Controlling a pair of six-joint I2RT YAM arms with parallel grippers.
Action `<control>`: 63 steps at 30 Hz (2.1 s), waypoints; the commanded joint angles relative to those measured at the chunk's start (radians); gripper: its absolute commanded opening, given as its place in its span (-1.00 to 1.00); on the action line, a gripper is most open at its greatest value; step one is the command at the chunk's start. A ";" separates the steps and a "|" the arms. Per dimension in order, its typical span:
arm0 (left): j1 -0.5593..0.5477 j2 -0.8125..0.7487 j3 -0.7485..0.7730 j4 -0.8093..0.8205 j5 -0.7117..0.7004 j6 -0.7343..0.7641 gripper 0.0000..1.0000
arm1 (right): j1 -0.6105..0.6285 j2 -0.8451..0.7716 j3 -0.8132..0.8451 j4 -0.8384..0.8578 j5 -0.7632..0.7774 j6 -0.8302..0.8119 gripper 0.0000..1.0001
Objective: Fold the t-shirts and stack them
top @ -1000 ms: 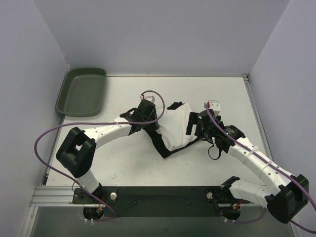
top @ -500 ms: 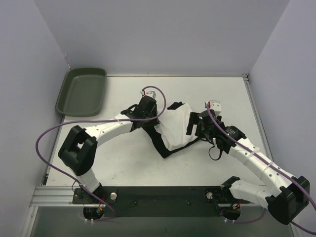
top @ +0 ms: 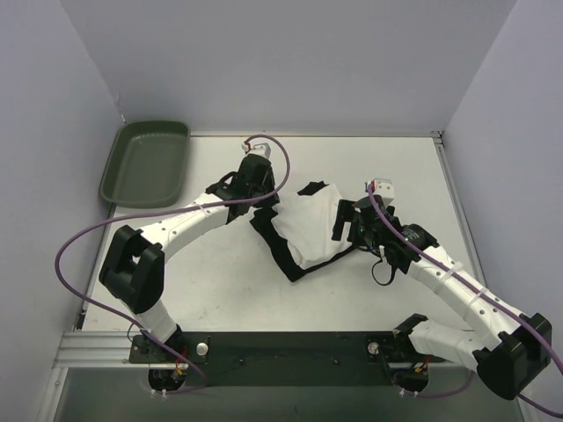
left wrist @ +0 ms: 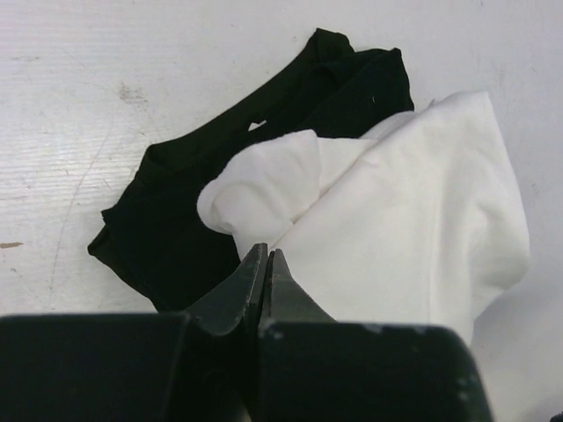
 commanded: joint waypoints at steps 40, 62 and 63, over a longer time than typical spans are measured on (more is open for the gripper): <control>0.008 0.036 -0.103 0.070 0.103 -0.074 -0.14 | 0.012 0.027 -0.029 0.037 0.008 0.021 0.68; -0.001 0.052 -0.065 0.061 0.111 -0.073 -1.00 | 0.012 0.023 -0.031 0.032 0.014 0.016 0.68; -0.001 0.046 -0.061 0.058 0.111 -0.074 -1.00 | 0.012 0.024 -0.031 0.032 0.014 0.016 0.68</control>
